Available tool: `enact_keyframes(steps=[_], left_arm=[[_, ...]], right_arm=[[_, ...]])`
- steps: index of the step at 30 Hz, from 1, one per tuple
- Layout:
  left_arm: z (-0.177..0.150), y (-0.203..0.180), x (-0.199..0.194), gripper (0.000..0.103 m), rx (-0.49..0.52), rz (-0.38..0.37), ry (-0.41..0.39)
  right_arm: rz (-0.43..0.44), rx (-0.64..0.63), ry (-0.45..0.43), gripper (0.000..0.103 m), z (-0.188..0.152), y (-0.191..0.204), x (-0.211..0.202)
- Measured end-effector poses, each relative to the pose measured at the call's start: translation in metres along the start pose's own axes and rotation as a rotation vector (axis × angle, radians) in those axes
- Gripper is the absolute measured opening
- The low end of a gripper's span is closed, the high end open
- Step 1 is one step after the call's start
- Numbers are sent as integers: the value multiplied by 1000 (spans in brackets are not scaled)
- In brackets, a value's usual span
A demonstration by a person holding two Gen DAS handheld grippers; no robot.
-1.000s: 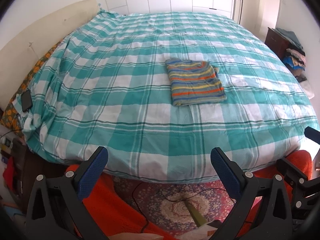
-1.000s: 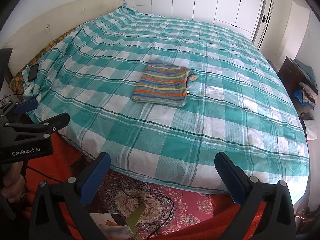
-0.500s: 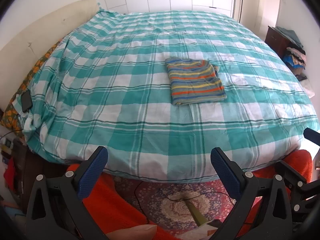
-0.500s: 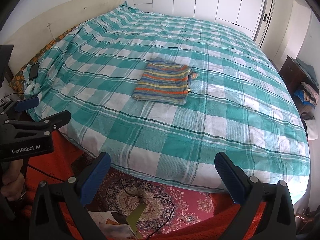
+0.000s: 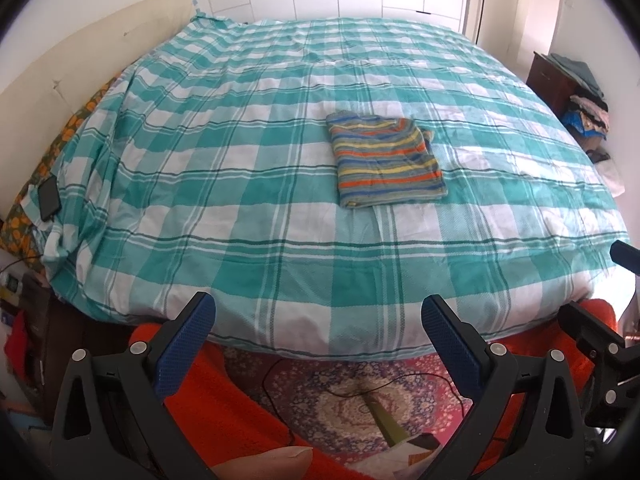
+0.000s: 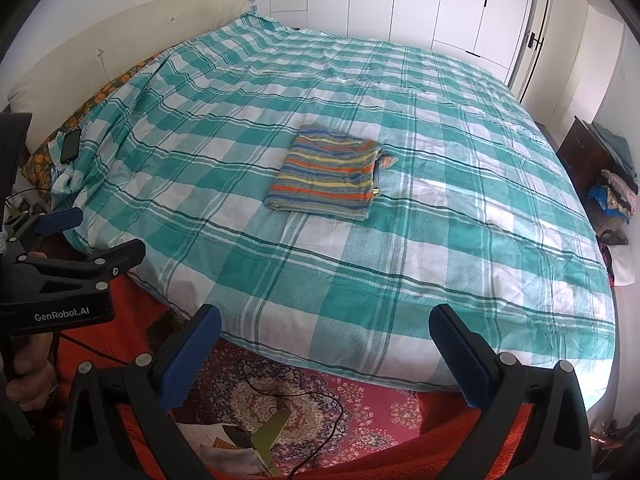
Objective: Fold small clothes
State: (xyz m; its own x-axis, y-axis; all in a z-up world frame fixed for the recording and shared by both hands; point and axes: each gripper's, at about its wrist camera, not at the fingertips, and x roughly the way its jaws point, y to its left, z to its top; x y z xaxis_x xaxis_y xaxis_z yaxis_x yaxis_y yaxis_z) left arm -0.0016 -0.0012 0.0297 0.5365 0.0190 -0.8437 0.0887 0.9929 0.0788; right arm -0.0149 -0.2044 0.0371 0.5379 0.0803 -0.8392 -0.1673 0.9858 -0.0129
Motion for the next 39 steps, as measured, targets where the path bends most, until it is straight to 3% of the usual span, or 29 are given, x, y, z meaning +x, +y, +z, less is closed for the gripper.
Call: enact_keyframes(steps=[39], left_arm=[[3, 0, 1, 102, 29, 10, 4]], right_arm=[[-13, 2, 9, 103, -3, -2, 4]])
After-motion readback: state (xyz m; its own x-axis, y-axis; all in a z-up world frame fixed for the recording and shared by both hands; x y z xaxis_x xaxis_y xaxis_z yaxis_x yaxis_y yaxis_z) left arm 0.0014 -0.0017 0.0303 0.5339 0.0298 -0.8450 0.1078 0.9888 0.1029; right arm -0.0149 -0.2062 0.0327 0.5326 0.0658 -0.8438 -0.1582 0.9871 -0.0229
